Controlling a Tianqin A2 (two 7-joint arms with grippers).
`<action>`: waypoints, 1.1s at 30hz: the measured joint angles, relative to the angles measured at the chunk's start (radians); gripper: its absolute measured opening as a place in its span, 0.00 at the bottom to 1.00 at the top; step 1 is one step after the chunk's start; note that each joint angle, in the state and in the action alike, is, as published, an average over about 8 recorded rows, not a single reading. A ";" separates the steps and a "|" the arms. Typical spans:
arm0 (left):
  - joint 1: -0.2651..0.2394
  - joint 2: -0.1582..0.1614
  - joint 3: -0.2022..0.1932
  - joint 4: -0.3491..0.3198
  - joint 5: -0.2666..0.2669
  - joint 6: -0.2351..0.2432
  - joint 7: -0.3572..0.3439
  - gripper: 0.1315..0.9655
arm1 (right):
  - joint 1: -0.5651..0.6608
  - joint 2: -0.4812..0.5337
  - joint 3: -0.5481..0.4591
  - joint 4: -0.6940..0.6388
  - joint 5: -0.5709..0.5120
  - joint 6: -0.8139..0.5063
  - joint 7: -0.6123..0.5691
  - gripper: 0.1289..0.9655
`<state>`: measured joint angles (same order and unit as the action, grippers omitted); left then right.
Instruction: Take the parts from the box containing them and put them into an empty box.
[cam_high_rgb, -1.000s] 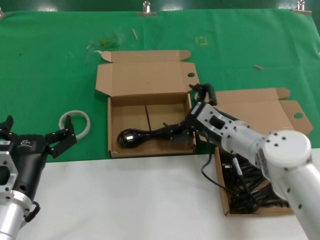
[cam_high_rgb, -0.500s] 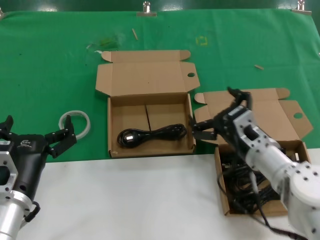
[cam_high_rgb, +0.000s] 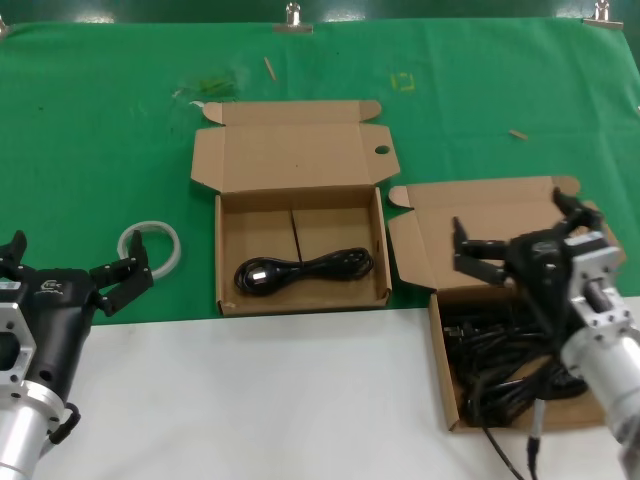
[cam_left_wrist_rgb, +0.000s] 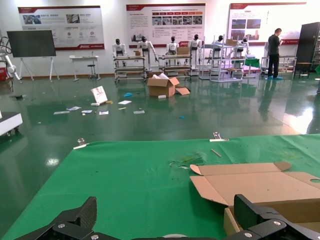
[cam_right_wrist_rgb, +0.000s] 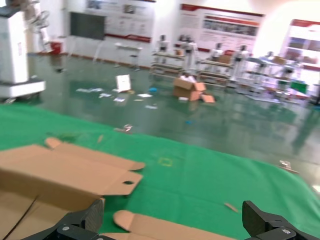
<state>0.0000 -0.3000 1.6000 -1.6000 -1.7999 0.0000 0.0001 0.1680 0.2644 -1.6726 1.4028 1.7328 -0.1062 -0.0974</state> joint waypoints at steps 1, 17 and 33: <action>0.000 0.000 0.000 0.000 0.000 0.000 0.000 1.00 | -0.018 0.004 0.008 0.021 0.007 0.011 0.010 1.00; 0.000 0.000 0.000 0.000 0.000 0.000 0.000 1.00 | -0.124 0.026 0.054 0.146 0.050 0.079 0.072 1.00; 0.000 0.000 0.000 0.000 0.000 0.000 0.000 1.00 | -0.124 0.026 0.054 0.146 0.050 0.079 0.072 1.00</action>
<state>0.0000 -0.3000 1.6000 -1.6000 -1.8000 0.0000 0.0000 0.0436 0.2908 -1.6188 1.5488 1.7825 -0.0275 -0.0252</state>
